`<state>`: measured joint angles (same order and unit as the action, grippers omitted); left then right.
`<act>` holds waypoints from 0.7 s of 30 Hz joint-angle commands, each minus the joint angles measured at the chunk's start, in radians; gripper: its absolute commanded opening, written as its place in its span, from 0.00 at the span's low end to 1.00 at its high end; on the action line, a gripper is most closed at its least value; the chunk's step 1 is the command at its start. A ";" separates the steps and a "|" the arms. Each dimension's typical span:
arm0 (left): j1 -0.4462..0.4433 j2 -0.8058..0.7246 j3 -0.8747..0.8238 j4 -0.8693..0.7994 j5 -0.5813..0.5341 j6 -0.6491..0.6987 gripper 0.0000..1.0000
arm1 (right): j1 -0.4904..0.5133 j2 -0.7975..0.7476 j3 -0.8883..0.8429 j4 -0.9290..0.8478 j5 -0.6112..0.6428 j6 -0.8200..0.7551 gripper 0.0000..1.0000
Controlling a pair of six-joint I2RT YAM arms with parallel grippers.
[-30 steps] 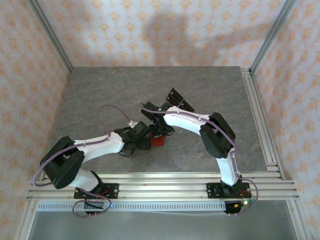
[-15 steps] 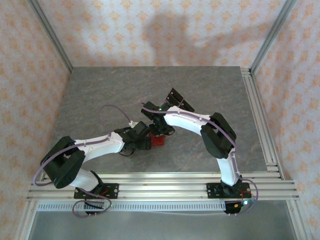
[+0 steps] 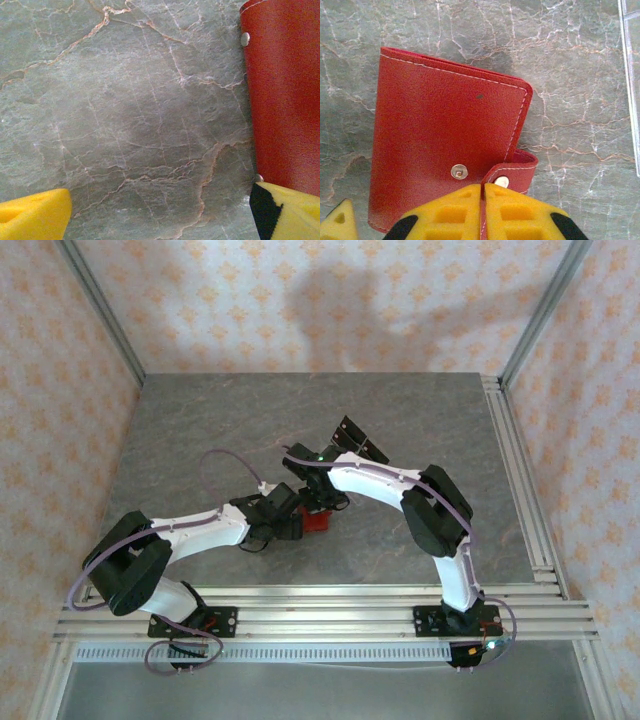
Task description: Put the credit cards into the card holder
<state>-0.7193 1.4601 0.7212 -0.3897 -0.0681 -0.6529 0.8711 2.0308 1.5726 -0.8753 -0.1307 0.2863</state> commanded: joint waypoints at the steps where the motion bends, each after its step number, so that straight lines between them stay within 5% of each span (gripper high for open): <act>1: 0.009 0.011 0.004 0.014 -0.022 0.015 0.93 | -0.006 -0.006 -0.011 -0.033 0.028 -0.004 0.04; 21: 0.008 0.034 0.012 0.067 0.002 0.031 0.94 | -0.024 -0.062 0.008 0.027 -0.073 0.022 0.00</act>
<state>-0.7193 1.4746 0.7208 -0.3405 -0.0605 -0.6399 0.8478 1.9793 1.5486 -0.8509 -0.1879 0.2947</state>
